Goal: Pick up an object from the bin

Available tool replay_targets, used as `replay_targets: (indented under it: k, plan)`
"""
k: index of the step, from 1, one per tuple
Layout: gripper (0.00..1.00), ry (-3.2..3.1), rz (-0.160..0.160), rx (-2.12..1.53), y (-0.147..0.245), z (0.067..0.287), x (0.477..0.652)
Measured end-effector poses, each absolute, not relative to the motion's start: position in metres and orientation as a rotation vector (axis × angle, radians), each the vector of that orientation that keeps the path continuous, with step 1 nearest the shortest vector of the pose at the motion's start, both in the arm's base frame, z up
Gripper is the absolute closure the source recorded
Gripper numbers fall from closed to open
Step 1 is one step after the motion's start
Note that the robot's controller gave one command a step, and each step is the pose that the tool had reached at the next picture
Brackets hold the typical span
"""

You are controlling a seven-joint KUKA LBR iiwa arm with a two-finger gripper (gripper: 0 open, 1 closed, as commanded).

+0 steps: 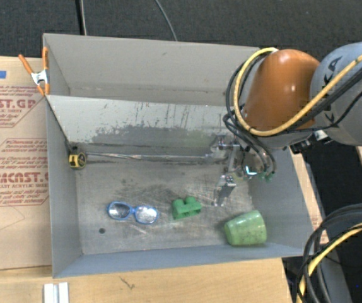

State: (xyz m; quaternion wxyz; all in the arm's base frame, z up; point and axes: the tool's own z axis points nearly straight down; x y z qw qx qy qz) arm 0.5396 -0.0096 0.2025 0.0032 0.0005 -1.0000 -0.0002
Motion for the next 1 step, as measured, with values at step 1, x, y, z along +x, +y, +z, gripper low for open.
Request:
replay_targets:
  k: [1]
  plan:
    - [0.00,-3.151,-0.001,-0.035,0.0492,0.0712,0.5381]
